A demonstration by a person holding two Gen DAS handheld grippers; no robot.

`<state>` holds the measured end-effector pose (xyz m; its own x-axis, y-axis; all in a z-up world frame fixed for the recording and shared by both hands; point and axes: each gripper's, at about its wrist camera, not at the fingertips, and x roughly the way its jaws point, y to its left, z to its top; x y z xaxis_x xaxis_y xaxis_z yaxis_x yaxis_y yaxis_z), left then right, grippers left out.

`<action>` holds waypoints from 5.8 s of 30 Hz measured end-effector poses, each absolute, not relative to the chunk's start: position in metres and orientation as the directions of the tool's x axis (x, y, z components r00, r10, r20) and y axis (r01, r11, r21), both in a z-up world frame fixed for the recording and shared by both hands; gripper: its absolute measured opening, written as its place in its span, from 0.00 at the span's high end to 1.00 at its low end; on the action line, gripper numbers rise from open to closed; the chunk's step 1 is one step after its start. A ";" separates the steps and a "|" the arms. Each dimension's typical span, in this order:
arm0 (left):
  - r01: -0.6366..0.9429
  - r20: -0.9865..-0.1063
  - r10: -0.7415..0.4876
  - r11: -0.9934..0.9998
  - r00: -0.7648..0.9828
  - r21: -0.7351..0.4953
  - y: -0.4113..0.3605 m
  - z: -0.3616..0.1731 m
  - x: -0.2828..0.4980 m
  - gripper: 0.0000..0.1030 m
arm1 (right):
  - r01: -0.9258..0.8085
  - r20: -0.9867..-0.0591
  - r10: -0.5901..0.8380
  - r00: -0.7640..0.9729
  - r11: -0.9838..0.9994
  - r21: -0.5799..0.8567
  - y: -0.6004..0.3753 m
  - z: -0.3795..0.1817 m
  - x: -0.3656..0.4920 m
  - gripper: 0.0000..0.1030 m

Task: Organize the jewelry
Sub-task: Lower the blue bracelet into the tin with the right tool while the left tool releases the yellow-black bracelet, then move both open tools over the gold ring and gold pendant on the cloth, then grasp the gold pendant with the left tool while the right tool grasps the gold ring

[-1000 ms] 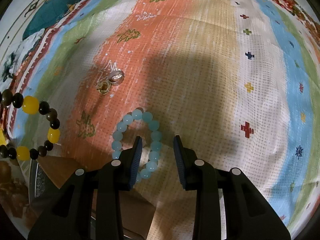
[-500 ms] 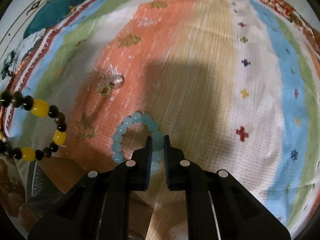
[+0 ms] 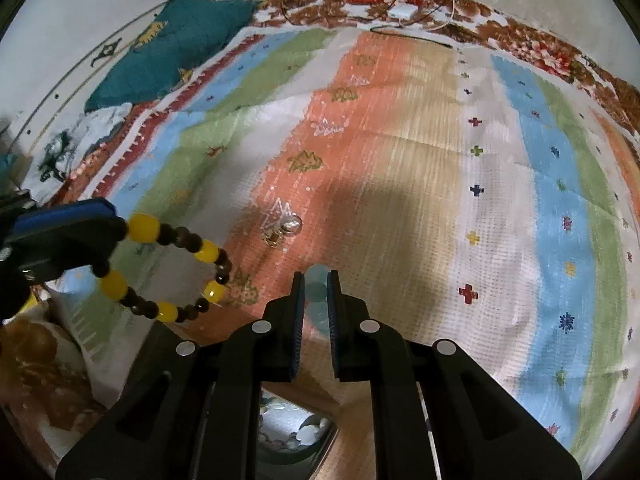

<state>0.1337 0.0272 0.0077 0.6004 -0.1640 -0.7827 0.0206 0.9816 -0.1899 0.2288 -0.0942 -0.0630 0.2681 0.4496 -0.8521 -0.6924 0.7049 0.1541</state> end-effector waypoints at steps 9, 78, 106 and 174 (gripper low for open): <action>0.044 -0.773 -0.177 0.981 0.610 -0.190 0.019 0.014 0.129 0.91 | -0.692 -0.789 0.520 0.327 0.701 0.175 -0.114 -0.032 0.212 0.88; 0.021 -0.887 0.027 0.999 0.462 0.041 0.045 -0.048 0.153 0.41 | -0.749 -0.851 0.467 0.240 0.647 0.144 -0.115 -0.061 0.219 0.43; 0.132 -0.941 -0.057 0.991 0.334 -0.013 0.053 -0.107 0.211 0.41 | -0.750 -0.900 0.394 0.185 0.649 0.130 -0.082 -0.100 0.267 0.33; 0.052 -0.921 -0.136 0.991 0.364 -0.126 0.103 -0.094 0.216 0.85 | -0.896 -0.903 0.394 0.170 0.443 0.024 -0.011 -0.126 0.273 0.81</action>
